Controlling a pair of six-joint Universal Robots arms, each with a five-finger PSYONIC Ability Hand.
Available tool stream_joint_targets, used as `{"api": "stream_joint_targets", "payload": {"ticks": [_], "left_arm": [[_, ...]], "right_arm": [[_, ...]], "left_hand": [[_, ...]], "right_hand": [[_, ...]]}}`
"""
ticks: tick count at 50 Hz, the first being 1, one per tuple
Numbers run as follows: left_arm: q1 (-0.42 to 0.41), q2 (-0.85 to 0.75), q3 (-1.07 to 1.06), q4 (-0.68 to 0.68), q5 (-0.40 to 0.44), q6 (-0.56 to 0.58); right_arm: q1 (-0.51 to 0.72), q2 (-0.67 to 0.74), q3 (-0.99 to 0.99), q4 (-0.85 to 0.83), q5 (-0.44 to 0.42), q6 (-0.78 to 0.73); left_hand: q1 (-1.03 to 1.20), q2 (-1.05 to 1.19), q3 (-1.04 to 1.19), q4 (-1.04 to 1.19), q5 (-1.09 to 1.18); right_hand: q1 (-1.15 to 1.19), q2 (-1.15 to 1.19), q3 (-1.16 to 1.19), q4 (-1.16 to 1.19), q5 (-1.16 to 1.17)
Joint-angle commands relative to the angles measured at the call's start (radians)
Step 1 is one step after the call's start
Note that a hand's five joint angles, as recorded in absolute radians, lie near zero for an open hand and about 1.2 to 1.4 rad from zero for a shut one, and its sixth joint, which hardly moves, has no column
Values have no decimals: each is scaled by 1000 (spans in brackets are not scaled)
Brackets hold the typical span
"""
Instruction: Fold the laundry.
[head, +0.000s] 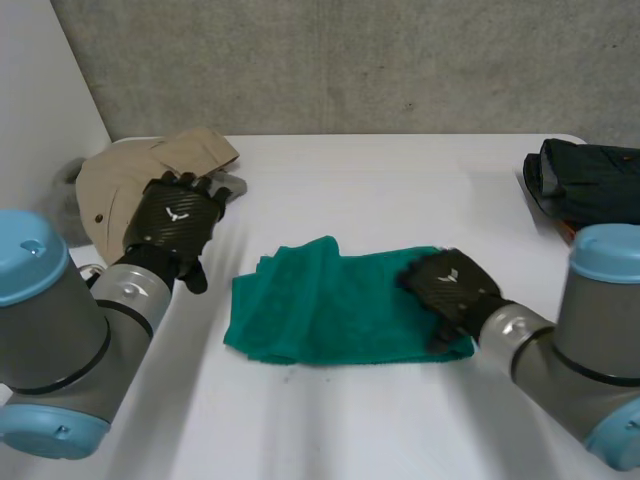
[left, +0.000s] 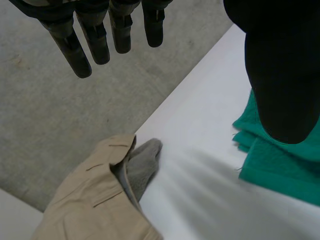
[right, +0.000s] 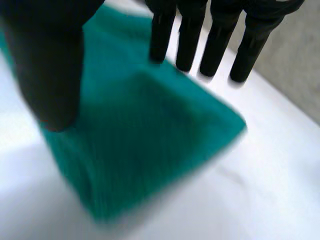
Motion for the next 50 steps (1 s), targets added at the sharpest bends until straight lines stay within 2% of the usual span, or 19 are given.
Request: {"api": "stream_joint_targets", "payload": {"ticks": [1,8,11,14,18,23,24,28,31,34,35,36,37,42,45,47,50], "left_arm": [[-34,-9,5,12,-1,0],[-37,9,5,12,-5,2],[-36,34,4,9,-8,2],[-34,55,-2,9,-7,0],[-28,74,-7,7,-11,0],[-27,81,-10,6,-14,0],[-27,81,-10,6,-14,0],[-27,81,-10,6,-14,0],[-27,80,-10,7,-14,-2],[-25,80,-2,10,-13,-12],[-24,78,1,11,-13,-18],[-24,78,5,11,-13,-26],[-24,78,8,11,-13,-35],[-36,62,79,12,-14,-121],[-45,45,114,6,-16,-173],[-86,16,159,1,-16,-230],[-170,-38,229,-15,-21,-305]], "right_arm": [[-96,14,45,-7,17,-126],[-86,-35,-16,-97,115,-143],[-49,-80,-50,-102,113,-152],[43,-100,-89,-113,108,-157],[186,-59,-140,-148,96,-165],[339,30,-163,-186,7,-230],[376,56,-163,-185,-46,-258],[428,134,-163,-183,-156,-287],[439,181,-168,-180,-183,-289],[431,190,-182,-179,-156,-278],[428,184,-186,-179,-130,-261],[430,179,-186,-180,-115,-245],[430,173,-186,-182,-96,-223],[370,60,-179,-182,-35,-22],[299,-5,-171,-177,-19,175],[261,-31,-169,-148,-13,318],[229,-51,-185,-82,5,427]], "left_hand": [[-17,-36,-39,-27,-53],[-17,-36,-39,-27,-53],[-17,-36,-39,-27,-53],[-17,-36,-39,-27,-53],[-17,-36,-39,-27,-53],[-17,-36,-39,-27,-53],[-17,-36,-39,-27,-53],[-17,-36,-39,-27,-53],[-17,-36,-39,-27,-53],[-17,-36,-39,-27,-53],[-17,-36,-39,-27,-53],[-17,-36,-39,-27,-53],[-17,-36,-39,-27,-53],[-13,-32,-36,-24,-49],[-4,-23,-27,-15,-41],[1,-17,-21,-9,-35],[4,-14,-18,-6,-32]], "right_hand": [[814,812,817,818,813],[814,812,817,818,813],[814,812,817,818,813],[814,812,817,818,813],[814,812,817,818,813],[814,812,817,818,813],[814,812,817,818,813],[814,812,817,818,813],[814,812,817,818,813],[792,790,795,796,791],[129,127,132,133,128],[-241,-243,-238,-237,-242],[-408,-410,-404,-403,-409],[-408,-410,-404,-403,-409],[-408,-410,-404,-403,-409],[-408,-410,-404,-403,-409],[-408,-410,-404,-403,-409]]}}
